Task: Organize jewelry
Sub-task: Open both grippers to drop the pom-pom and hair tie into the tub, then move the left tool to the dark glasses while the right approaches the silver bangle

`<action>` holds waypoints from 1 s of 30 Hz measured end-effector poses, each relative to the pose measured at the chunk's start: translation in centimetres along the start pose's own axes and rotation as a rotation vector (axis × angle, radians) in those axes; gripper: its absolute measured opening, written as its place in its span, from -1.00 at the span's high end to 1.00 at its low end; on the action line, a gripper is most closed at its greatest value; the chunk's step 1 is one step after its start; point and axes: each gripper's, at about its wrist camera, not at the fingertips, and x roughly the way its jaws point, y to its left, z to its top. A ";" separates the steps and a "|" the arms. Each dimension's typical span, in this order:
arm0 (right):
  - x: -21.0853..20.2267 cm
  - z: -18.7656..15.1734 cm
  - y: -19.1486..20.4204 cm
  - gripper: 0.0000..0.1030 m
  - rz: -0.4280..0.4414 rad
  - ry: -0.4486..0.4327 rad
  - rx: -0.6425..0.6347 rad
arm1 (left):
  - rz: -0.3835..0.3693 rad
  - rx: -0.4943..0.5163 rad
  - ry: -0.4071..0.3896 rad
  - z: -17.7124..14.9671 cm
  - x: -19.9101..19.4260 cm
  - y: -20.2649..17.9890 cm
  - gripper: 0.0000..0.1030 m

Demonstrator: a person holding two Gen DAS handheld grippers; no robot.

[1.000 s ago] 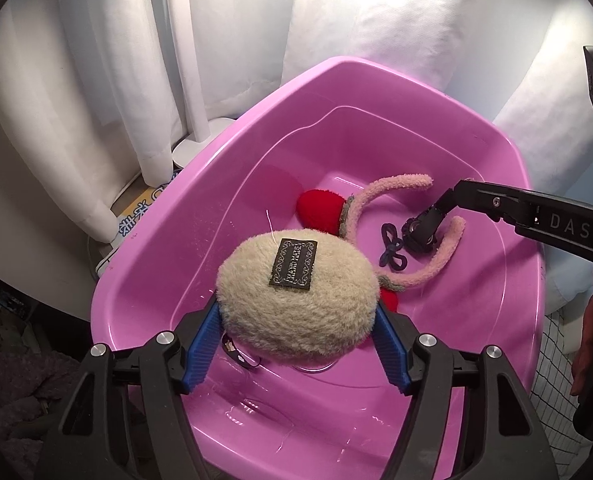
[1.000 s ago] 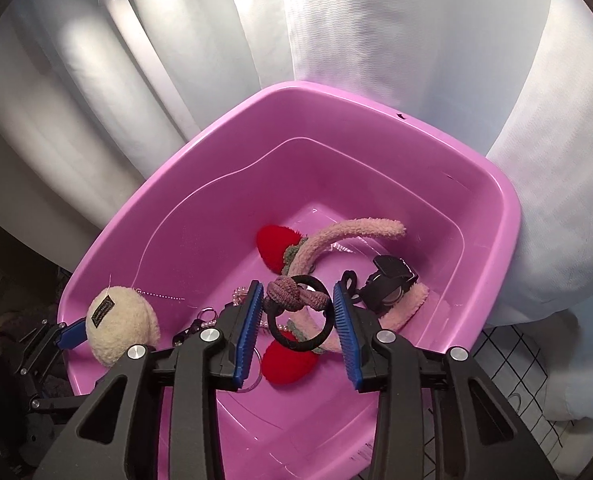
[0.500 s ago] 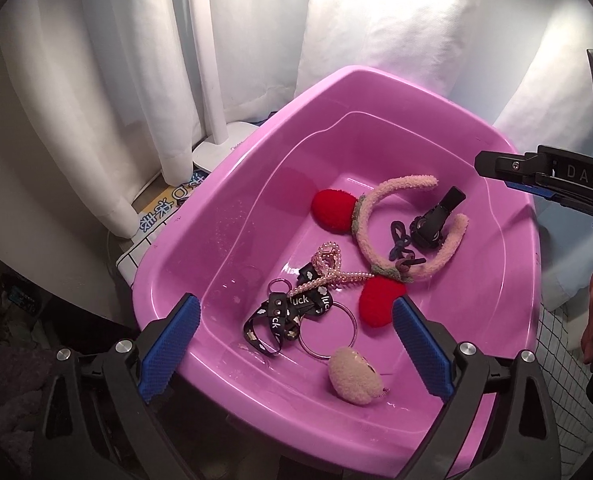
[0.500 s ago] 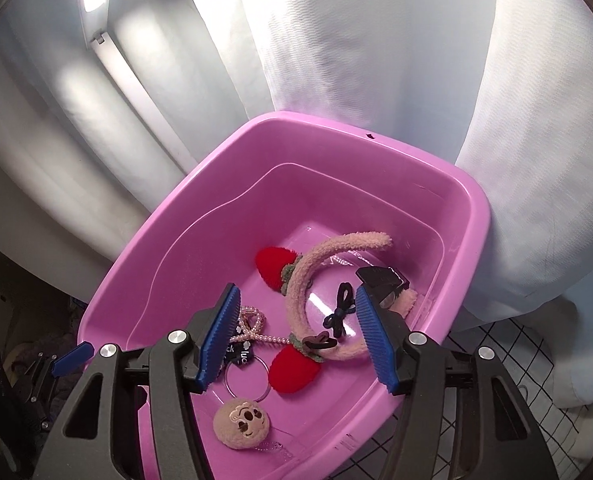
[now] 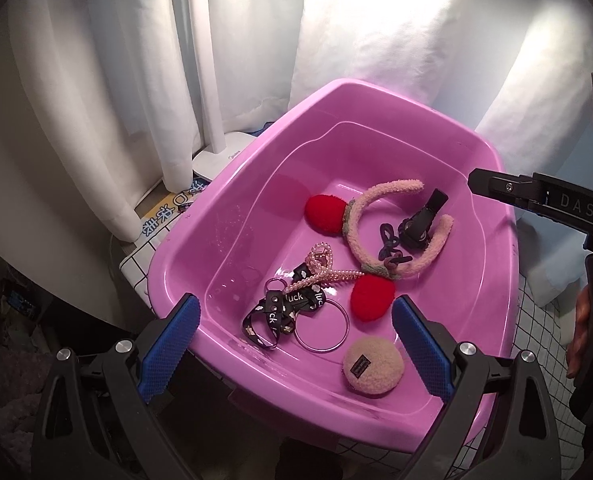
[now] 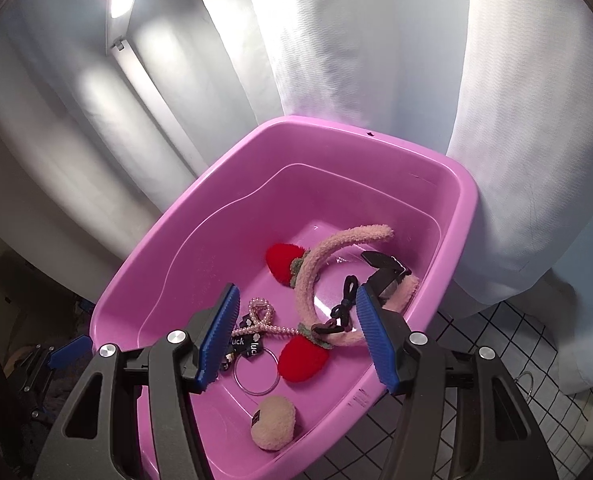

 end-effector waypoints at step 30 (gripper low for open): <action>-16.8 -19.5 -15.1 -0.22 -0.033 -0.083 0.028 | -0.055 0.034 -0.118 -10.6 -9.4 -14.7 -0.84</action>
